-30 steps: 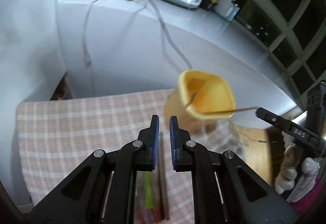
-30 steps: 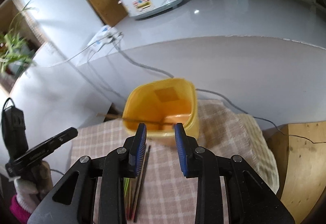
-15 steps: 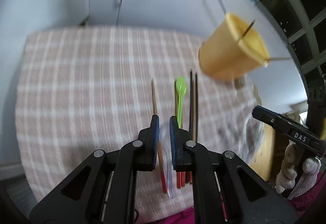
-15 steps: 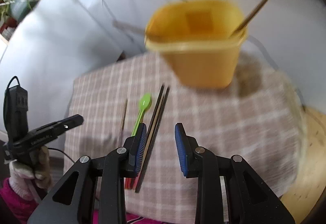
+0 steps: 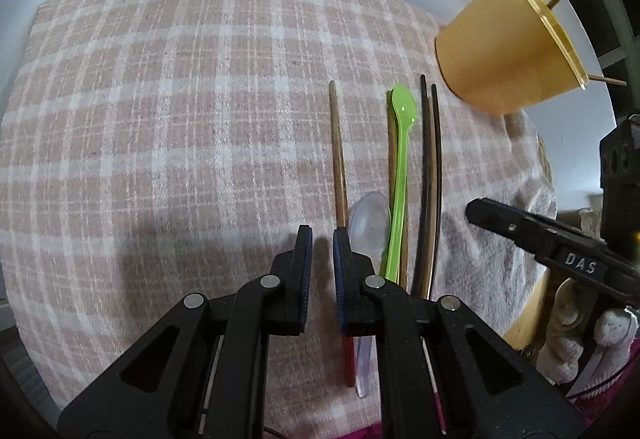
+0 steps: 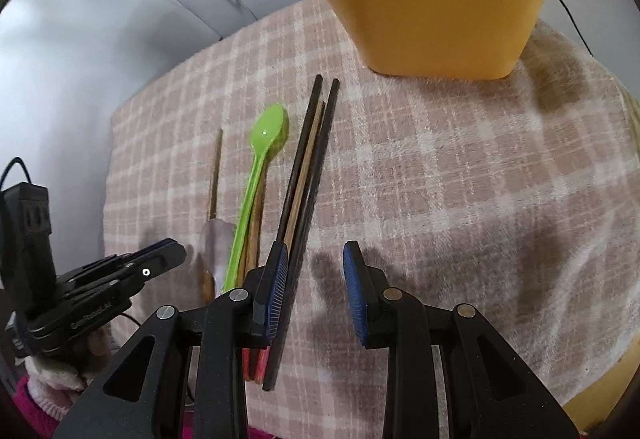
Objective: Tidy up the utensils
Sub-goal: 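Move both tools back down to the remaining utensils on the cloth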
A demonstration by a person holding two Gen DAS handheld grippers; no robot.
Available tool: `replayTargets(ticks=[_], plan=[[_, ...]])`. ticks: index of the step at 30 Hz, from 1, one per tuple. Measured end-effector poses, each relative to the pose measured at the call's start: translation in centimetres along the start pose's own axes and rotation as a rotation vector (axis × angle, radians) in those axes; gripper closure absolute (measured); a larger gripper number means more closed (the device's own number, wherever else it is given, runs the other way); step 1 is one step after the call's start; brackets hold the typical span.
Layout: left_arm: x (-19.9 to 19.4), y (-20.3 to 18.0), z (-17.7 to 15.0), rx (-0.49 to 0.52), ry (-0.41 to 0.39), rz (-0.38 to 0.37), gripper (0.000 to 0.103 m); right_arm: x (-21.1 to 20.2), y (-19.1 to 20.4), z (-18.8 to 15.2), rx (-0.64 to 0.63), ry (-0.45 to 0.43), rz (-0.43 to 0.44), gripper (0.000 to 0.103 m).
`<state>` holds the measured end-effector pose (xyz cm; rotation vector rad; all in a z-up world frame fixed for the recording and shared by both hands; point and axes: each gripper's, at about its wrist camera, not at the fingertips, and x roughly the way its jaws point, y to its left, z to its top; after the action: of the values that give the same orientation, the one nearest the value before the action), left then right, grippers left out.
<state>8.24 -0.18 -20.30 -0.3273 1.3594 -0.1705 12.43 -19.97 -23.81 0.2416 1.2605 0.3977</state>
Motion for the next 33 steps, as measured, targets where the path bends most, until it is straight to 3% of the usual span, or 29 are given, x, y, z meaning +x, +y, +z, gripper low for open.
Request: replayTargets(ticks=[20, 33], plan=[[2.7, -0.6, 3.4, 0.033, -0.012, 0.025, 0.095, 3.0, 1.2, 2.8, 0.006, 0.004, -0.105, 0.081], [2.2, 0.2, 5.6, 0.042, -0.016, 0.027, 0.095, 3.3, 1.2, 3.6, 0.003, 0.033, -0.145, 0.085]])
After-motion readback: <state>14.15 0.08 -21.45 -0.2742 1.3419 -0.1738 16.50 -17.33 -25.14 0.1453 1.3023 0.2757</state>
